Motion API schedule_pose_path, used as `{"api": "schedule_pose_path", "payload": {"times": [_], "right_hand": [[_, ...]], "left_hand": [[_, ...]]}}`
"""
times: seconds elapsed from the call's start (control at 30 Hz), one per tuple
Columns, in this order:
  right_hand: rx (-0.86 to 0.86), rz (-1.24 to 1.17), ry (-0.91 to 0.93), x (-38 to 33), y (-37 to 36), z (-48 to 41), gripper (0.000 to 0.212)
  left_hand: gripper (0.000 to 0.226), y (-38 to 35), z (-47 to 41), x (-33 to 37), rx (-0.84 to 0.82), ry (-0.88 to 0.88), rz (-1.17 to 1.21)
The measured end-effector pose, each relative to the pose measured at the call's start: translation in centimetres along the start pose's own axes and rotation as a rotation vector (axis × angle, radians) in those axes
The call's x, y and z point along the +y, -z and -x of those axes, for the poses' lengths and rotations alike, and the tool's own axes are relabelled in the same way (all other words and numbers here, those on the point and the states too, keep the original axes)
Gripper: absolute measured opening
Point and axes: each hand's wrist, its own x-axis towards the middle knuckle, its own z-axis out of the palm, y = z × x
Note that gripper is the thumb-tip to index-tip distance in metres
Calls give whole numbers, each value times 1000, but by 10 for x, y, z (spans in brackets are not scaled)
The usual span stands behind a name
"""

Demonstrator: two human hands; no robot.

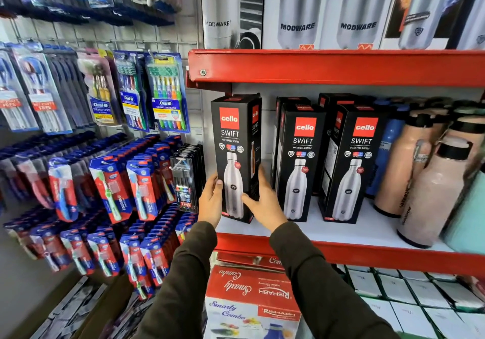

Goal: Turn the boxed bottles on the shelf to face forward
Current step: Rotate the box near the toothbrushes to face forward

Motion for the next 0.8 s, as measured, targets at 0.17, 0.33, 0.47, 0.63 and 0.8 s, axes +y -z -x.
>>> {"api": "schedule_pose_path", "payload": {"times": [0.17, 0.33, 0.47, 0.63, 0.8], "right_hand": [[10, 77, 6, 3, -3, -4, 82], [3, 102, -20, 11, -5, -7, 78], [24, 105, -35, 19, -9, -7, 77], [91, 41, -22, 22, -13, -5, 72], [189, -100, -33, 23, -19, 0, 51]], "left_hand": [[31, -6, 1, -1, 2, -41, -51], [35, -12, 3, -3, -3, -48, -67], [35, -15, 5, -9, 9, -36, -87], [34, -14, 1, -13, 10, -17, -78], [35, -11, -1, -14, 24, 53, -31]]}}
